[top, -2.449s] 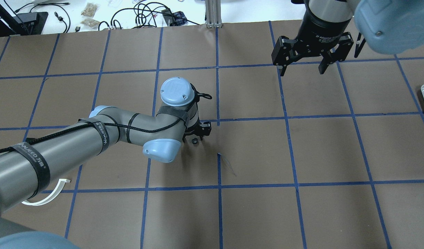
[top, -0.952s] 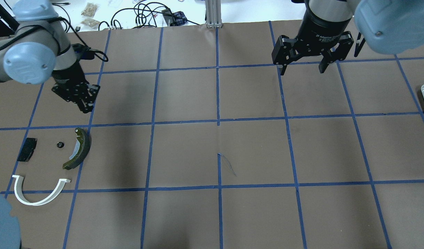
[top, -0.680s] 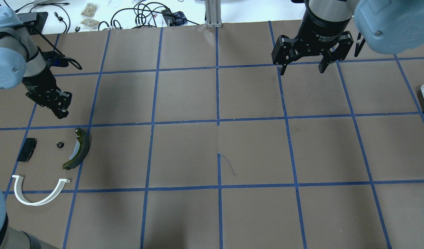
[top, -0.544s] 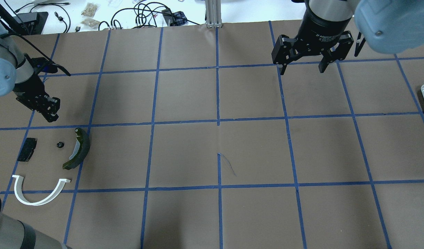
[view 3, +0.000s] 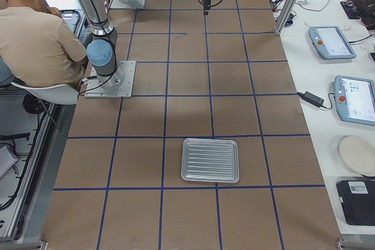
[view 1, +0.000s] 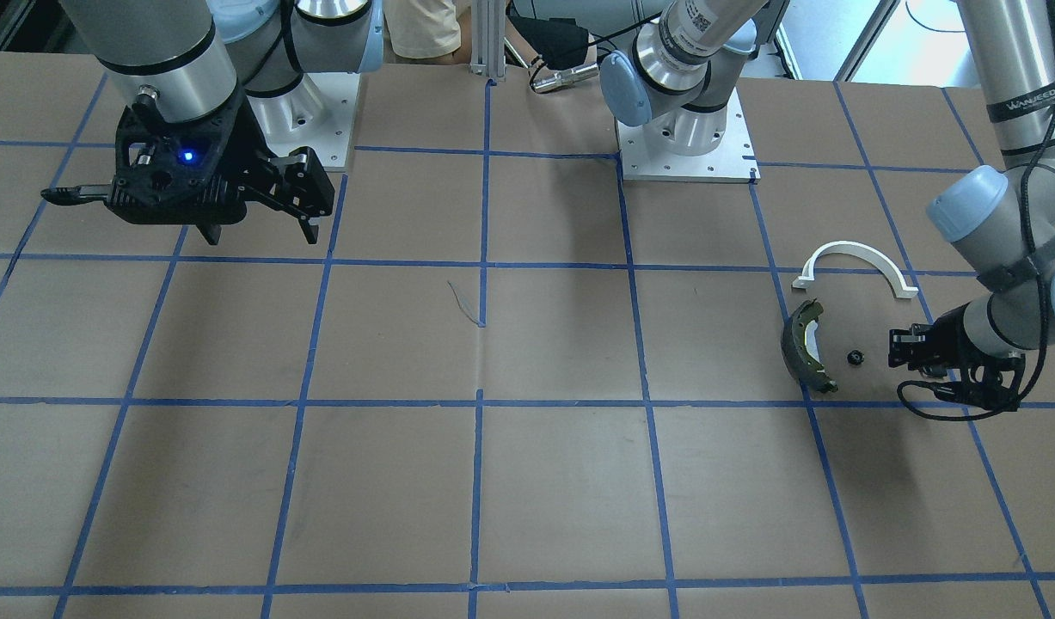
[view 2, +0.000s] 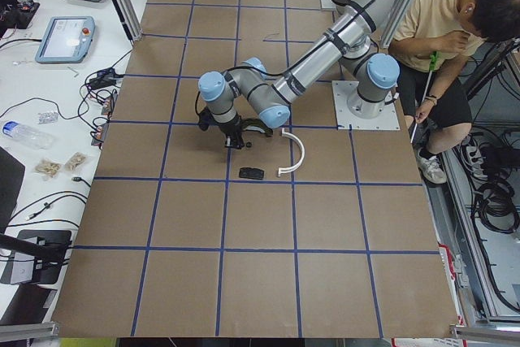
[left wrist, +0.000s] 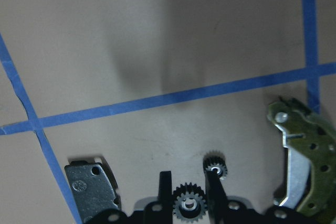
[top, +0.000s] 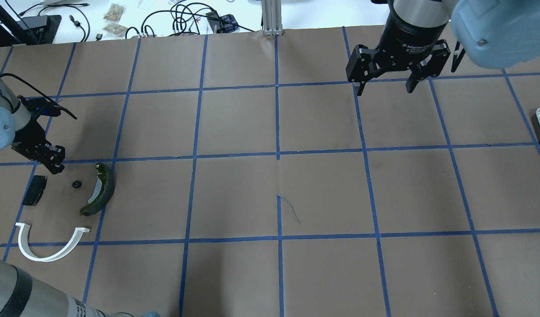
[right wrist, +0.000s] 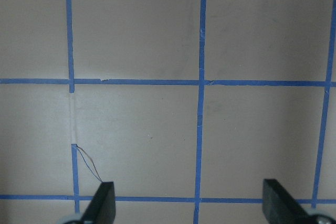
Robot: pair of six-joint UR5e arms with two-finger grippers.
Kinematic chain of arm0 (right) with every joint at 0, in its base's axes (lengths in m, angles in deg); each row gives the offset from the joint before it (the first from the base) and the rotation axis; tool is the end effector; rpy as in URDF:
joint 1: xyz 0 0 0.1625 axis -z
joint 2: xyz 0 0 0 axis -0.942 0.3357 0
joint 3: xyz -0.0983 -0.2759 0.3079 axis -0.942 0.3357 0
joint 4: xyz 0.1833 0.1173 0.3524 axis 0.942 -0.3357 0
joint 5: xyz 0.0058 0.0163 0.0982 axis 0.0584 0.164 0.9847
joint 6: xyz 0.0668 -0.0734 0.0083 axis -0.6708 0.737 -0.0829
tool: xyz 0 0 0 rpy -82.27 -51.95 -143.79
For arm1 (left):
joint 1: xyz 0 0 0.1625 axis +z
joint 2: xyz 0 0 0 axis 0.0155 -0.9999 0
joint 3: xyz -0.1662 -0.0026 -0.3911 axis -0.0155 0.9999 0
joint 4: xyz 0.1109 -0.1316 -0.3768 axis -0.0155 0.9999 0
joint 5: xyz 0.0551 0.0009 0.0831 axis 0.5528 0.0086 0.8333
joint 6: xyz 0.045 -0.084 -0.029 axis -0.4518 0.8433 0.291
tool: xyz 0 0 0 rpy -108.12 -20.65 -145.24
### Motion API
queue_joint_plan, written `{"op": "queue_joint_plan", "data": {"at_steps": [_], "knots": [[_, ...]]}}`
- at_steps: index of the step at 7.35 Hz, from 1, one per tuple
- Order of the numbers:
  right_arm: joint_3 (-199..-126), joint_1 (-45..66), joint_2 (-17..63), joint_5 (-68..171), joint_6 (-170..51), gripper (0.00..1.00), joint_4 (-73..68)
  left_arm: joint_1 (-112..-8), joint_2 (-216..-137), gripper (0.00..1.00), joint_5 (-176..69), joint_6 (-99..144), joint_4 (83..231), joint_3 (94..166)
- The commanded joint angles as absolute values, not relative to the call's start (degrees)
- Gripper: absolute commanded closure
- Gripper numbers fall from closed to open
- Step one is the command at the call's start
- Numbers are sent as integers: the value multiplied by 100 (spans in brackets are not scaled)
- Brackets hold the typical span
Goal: Place bearing gear from tray to pile
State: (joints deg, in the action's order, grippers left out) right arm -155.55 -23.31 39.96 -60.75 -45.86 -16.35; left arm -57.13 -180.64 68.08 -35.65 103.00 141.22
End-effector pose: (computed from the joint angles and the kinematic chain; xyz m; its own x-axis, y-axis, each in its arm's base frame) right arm 0.1679 -0.5102 0.4913 -0.9997 -0.0212 -0.0147 -0.0210 0.9997 -0.0131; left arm 0.2218 -0.5411 0.2109 -0.9828 0.1832 -0.0220 0.1738 0.9593 0.2227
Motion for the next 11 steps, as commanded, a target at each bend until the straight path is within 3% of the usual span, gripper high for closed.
{"op": "queue_joint_plan", "data": {"at_steps": [1, 2, 3, 5, 7, 9, 11], "knots": [[-15555, -2331, 3996, -6085, -4582, 0, -1644, -5608, -17983, 99, 6799, -3580, 10177, 14433], [-15555, -2331, 3996, -6086, -4574, 0, -1635, -5600, -18052, 46, 6773, -3580, 10177, 14390], [-15555, -2331, 3996, -6086, -4565, 0, -1644, -5608, -18044, 0, 6764, -3580, 10116, 14364], [-15555, -2331, 3996, -6086, -4565, 0, -1644, -5844, -17869, 0, 6746, -3440, 10394, 14127], [-15555, -2322, 3996, -6086, -4565, 0, -1644, -6492, -17282, 0, 6510, -2557, 11654, 13768], [-15555, -2322, 3996, -6086, -4565, 0, -1644, -7501, -16720, 0, 6360, -967, 13019, 13057], [-15555, -2322, 3996, -6094, -4556, 0, -1644, -8643, -16306, 0, 6263, 500, 13480, 12406]]}}
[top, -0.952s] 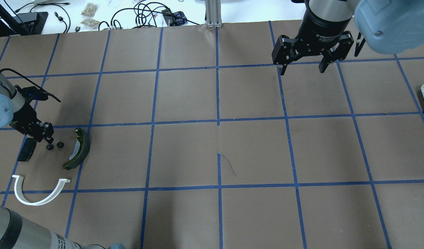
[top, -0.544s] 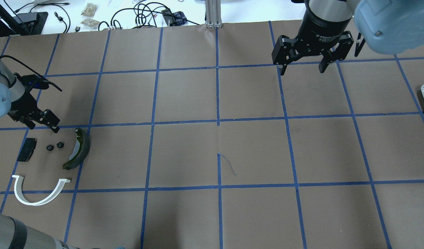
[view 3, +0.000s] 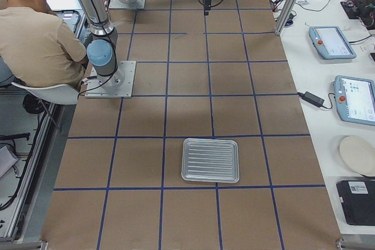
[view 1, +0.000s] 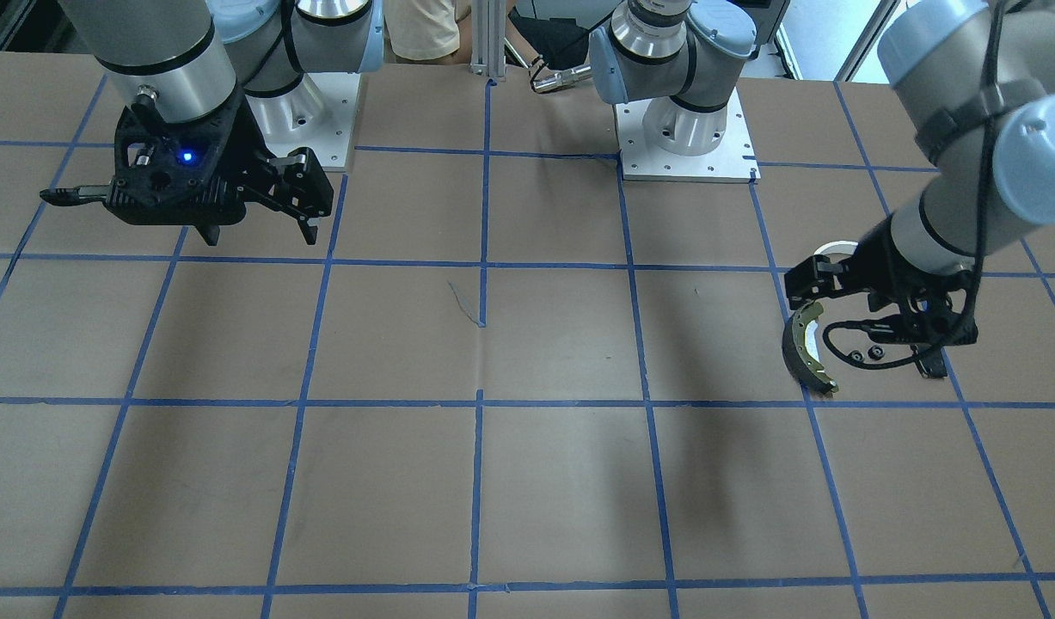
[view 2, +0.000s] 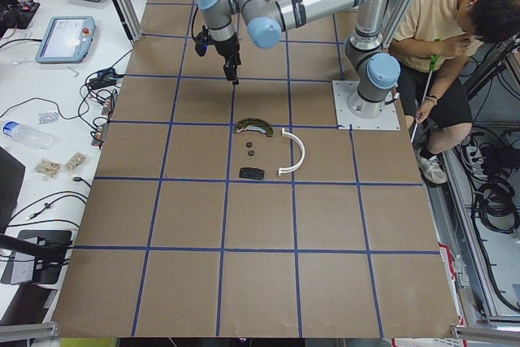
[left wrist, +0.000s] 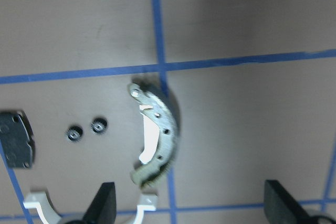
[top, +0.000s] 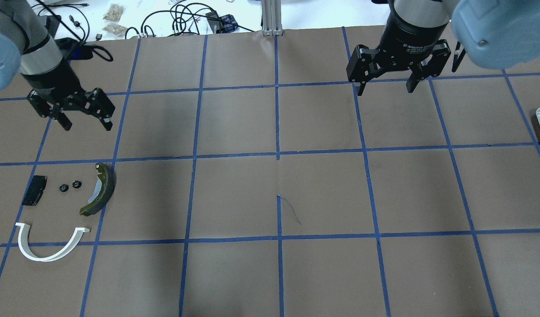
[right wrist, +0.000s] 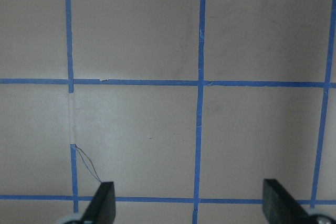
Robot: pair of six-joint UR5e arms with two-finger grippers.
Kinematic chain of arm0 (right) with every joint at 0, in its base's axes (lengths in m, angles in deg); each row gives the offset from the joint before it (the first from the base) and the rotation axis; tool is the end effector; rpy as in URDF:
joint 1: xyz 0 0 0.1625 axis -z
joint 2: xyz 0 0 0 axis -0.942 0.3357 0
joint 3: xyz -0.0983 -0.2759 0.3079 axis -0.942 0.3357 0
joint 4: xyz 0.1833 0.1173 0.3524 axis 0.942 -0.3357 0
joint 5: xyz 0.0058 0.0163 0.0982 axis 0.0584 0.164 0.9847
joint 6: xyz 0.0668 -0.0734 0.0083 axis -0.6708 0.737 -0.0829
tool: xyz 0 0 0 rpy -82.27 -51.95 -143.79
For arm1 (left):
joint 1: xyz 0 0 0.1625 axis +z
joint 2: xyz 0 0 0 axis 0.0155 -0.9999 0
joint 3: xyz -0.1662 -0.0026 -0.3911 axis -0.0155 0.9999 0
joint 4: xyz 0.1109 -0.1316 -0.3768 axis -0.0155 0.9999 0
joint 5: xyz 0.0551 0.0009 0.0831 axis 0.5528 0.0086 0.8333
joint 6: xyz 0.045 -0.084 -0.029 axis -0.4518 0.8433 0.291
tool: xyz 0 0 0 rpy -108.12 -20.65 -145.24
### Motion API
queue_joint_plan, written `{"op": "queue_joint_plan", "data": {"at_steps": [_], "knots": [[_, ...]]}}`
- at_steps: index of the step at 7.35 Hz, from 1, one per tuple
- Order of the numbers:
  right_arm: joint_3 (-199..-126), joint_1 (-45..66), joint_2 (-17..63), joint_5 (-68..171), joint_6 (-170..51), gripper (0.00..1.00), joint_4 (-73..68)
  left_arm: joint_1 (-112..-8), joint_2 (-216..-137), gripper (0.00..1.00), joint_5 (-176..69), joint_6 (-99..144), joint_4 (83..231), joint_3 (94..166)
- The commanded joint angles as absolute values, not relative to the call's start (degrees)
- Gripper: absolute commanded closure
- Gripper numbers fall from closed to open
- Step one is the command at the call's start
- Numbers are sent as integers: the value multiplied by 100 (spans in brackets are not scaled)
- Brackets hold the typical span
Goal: Place bearing gear from tray to pile
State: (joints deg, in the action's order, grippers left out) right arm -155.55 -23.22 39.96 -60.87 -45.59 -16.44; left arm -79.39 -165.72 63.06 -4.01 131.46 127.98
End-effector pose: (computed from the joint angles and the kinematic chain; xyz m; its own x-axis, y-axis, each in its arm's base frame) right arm 0.1669 -0.5107 0.4914 -0.9996 -0.0243 -0.0126 -0.0241 0.9996 -0.0148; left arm -0.0154 -0.5510 0.4175 -0.9986 0.0160 -0.0503 0.0074 0.9862 0.1655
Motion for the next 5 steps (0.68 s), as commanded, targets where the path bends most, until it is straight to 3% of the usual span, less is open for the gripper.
{"op": "queue_joint_plan", "data": {"at_steps": [1, 5], "knots": [[-15555, -2322, 3996, -6094, -4556, 0, -1644, -9076, -16095, 0, 6254, 673, 13560, 12247], [-15555, -2313, 3988, -6094, -4556, 0, -1644, -9291, -15804, 0, 5982, 604, 13069, 12596]]}}
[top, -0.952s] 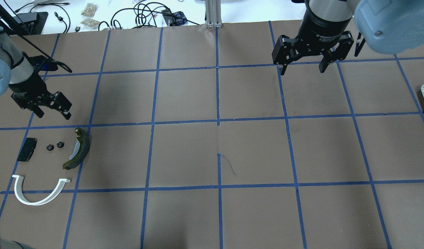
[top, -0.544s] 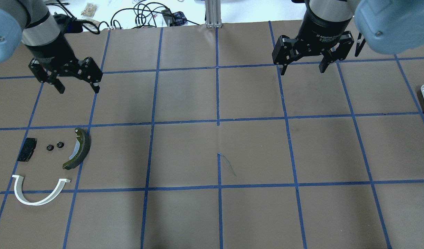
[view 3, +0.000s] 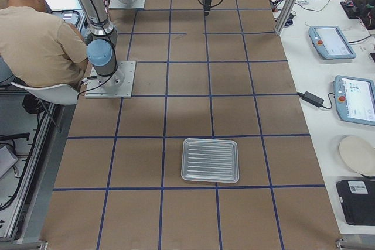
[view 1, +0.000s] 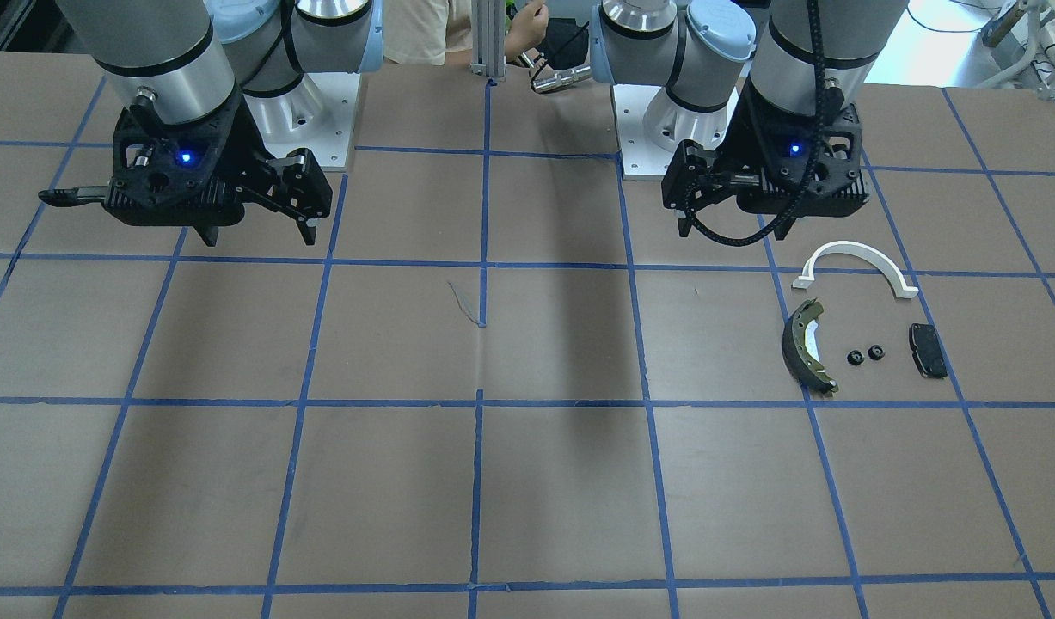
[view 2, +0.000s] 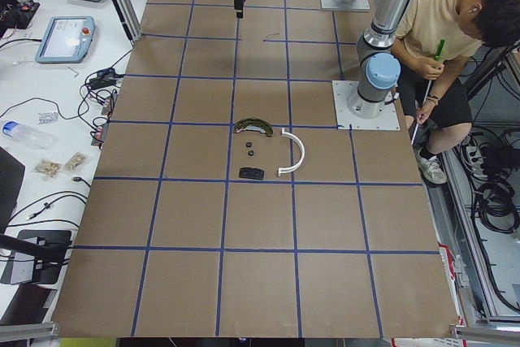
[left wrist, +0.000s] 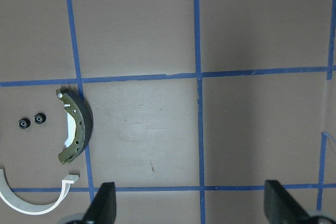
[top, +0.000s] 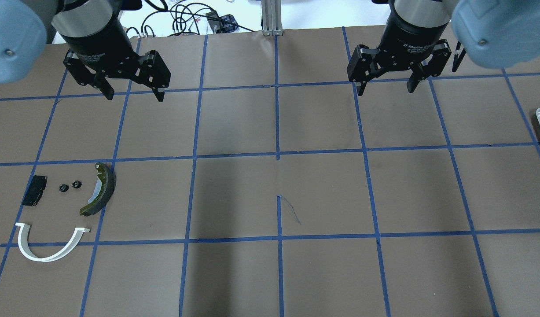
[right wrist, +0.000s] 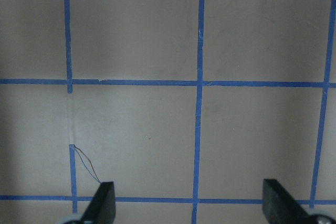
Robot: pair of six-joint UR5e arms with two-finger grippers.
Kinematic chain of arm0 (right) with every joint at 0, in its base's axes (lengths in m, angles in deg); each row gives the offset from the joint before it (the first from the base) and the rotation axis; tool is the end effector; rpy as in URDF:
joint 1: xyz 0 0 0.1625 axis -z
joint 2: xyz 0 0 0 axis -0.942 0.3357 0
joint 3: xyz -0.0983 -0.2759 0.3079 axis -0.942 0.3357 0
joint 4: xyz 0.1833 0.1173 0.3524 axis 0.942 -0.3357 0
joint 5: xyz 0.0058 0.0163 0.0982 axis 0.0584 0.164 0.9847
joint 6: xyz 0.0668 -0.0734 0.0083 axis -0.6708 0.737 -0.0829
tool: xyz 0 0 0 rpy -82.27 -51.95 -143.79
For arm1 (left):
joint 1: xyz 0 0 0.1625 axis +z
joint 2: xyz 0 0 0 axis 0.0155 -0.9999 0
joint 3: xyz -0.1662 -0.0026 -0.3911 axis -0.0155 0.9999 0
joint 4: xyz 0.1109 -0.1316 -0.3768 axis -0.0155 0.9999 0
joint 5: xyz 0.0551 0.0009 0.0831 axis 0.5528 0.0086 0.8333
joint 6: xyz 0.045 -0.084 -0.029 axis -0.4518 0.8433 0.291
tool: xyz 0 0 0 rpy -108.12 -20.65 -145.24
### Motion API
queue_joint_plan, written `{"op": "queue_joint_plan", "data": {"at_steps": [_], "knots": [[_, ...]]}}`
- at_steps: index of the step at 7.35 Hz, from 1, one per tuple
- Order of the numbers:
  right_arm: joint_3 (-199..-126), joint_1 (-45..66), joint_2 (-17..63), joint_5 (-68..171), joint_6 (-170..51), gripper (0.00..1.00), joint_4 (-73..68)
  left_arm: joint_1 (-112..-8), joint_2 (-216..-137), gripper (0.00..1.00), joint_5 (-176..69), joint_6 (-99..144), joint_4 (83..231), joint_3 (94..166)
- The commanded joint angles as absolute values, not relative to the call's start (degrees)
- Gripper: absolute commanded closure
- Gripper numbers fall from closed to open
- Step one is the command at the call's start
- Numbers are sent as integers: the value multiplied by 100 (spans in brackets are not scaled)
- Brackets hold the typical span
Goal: Place bearing gear from tray to pile
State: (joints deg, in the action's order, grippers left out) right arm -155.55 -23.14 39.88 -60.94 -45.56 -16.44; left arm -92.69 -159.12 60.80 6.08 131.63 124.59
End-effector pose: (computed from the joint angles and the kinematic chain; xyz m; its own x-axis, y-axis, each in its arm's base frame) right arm 0.1661 -0.5114 0.4907 -0.9997 -0.0234 -0.0113 -0.0232 0.9996 -0.0135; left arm -0.1448 -0.5051 0.5060 -0.9971 0.0605 -0.0452 0.0613 0.9980 -0.0178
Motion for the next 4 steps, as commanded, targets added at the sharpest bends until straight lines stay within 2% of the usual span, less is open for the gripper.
{"op": "queue_joint_plan", "data": {"at_steps": [1, 4], "knots": [[-15555, -2313, 3996, -6094, -4556, 0, -1644, -9291, -15777, 0, 5982, 578, 13060, 12623], [-15555, -2313, 3988, -6094, -4556, 0, -1644, -9273, -15768, 0, 5964, 551, 12989, 12623]]}}
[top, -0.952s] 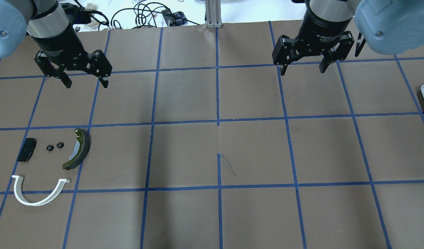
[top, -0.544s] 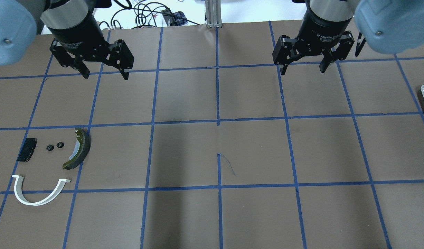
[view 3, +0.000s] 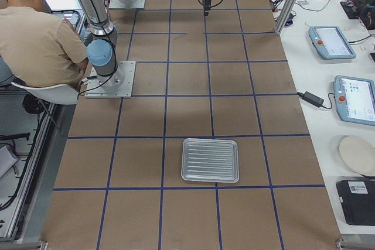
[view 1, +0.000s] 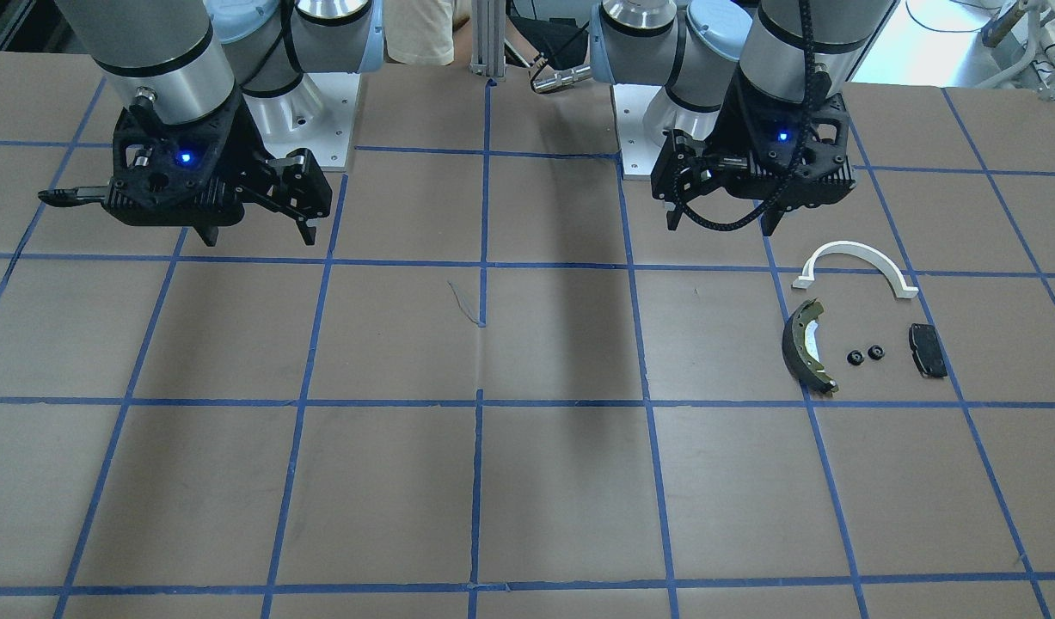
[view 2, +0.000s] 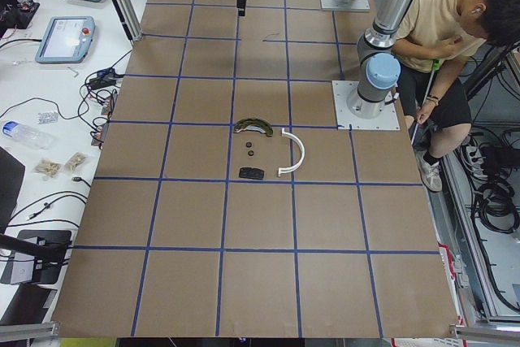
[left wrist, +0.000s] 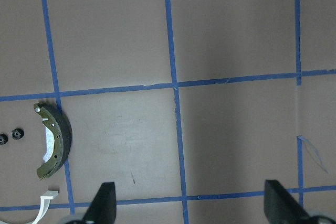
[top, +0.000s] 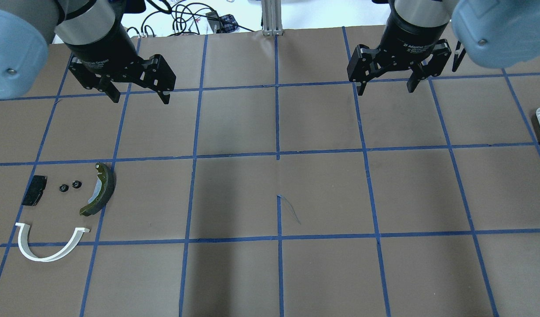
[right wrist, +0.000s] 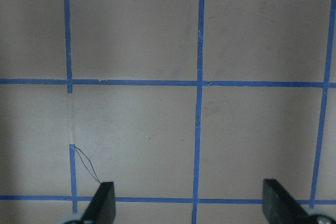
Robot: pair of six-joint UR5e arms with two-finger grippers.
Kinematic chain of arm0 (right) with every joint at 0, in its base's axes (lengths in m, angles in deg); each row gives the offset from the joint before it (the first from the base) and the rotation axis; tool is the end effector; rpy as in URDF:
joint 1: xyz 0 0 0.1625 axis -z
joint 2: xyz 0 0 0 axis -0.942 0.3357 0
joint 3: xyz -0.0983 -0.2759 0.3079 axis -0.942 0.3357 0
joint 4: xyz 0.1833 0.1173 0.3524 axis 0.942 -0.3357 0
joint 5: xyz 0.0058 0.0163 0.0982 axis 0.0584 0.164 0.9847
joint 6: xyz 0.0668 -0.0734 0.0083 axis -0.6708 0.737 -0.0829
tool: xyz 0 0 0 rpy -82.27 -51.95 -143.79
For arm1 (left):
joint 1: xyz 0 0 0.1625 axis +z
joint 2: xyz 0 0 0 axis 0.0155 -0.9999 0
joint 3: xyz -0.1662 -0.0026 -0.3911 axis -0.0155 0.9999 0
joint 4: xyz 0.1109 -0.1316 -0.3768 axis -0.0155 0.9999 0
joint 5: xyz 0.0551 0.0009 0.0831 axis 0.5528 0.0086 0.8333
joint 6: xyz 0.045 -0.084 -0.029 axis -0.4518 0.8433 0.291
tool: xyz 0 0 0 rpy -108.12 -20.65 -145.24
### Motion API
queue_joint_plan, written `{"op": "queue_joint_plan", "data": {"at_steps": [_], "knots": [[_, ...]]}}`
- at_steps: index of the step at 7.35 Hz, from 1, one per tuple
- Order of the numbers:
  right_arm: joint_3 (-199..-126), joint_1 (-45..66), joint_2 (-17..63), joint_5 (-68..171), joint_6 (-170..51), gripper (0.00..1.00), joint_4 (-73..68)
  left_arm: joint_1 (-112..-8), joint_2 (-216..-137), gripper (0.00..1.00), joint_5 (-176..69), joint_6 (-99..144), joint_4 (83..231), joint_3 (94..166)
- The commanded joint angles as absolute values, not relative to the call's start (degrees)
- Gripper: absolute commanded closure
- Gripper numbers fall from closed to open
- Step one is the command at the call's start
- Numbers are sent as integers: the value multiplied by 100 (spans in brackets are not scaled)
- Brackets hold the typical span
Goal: Place bearing gear from tray to pile
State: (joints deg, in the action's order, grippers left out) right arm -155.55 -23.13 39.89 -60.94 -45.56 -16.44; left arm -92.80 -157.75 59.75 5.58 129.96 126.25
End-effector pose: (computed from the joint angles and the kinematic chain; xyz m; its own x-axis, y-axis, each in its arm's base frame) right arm 0.1660 -0.5113 0.4908 -0.9997 -0.0232 -0.0113 -0.0231 0.9996 -0.0136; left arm -0.1473 -0.4970 0.5067 -0.9971 0.0708 -0.0280 0.0720 0.9965 -0.0421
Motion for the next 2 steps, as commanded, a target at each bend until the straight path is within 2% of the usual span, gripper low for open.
{"op": "queue_joint_plan", "data": {"at_steps": [1, 2], "knots": [[-15555, -2313, 3988, -6094, -4556, 0, -1644, -9282, -15768, 0, 5964, 543, 12989, 12623], [-15555, -2313, 3988, -6094, -4556, 0, -1644, -9282, -15768, 0, 5964, 542, 12989, 12632]]}}
